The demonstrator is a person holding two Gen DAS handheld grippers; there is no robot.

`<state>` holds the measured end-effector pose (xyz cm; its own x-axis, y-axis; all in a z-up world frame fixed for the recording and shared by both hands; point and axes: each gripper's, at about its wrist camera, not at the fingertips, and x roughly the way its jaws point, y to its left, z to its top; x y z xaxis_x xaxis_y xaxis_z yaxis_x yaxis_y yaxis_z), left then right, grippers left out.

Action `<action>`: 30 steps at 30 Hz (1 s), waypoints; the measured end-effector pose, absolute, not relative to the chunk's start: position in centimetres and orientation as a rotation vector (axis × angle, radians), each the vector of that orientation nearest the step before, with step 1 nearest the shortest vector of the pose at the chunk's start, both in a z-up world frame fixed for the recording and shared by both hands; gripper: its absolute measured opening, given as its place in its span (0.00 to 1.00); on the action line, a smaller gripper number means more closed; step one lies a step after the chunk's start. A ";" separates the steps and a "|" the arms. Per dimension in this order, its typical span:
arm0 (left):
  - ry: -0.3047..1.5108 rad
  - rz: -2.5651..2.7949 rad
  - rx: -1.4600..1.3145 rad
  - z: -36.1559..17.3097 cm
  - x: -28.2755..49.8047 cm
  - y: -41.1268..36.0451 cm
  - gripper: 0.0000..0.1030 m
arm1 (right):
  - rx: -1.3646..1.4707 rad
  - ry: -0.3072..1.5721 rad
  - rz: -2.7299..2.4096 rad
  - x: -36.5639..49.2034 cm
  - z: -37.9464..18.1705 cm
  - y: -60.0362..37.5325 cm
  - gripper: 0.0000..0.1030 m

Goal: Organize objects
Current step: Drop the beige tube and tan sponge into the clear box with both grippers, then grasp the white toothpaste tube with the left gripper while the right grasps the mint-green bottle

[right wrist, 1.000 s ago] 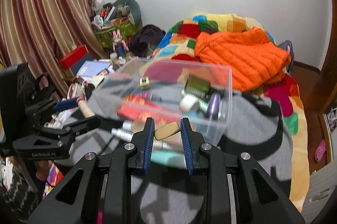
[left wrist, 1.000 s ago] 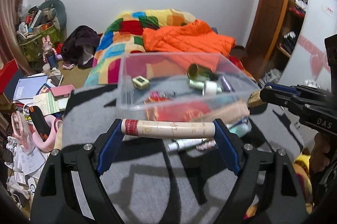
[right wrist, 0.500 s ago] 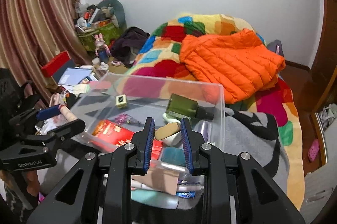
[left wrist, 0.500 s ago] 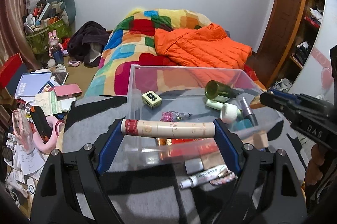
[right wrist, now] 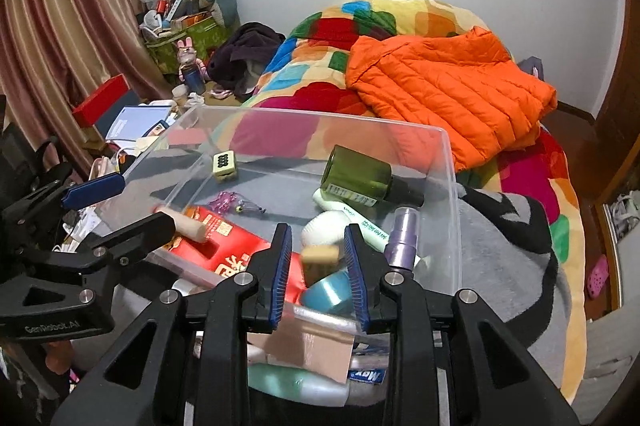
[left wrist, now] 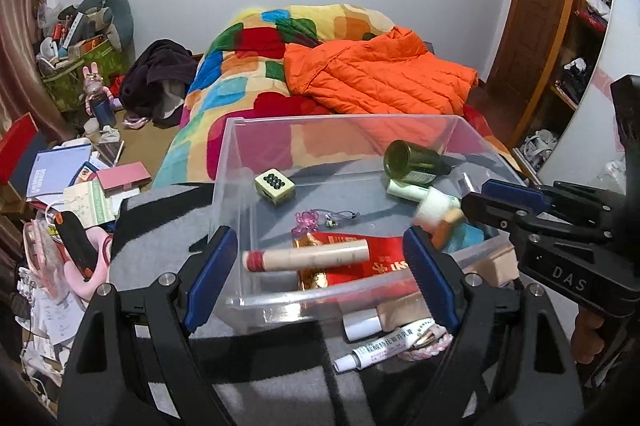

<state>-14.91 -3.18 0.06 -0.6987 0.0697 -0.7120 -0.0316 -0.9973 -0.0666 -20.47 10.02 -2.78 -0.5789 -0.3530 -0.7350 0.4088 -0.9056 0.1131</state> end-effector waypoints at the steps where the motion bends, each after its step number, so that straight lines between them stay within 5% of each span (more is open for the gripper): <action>1: -0.084 2.841 -1.194 0.1 -14.8 -3.2 0.83 | 1.117 0.097 -2.464 -20.3 -2.6 10.1 0.30; 13: -0.060 2.815 -1.140 0.8 -11.1 -2.8 0.90 | 1.015 0.110 -2.471 -16.4 -0.3 11.6 0.45; 22: 0.024 2.695 -1.259 -2.7 -10.7 -1.4 0.89 | 1.108 0.147 -2.410 -12.6 -3.5 13.1 0.53; 30: -0.090 2.581 -1.368 -4.8 -12.5 -1.1 0.72 | 1.238 0.163 -2.303 -13.3 -7.5 12.3 0.54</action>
<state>-12.55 -1.10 -4.80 -0.5433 0.2205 -0.8101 -0.1638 -0.9742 -0.1554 -13.29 12.29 -7.52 -0.4498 -0.3838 -0.8065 0.4936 -0.8594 0.1337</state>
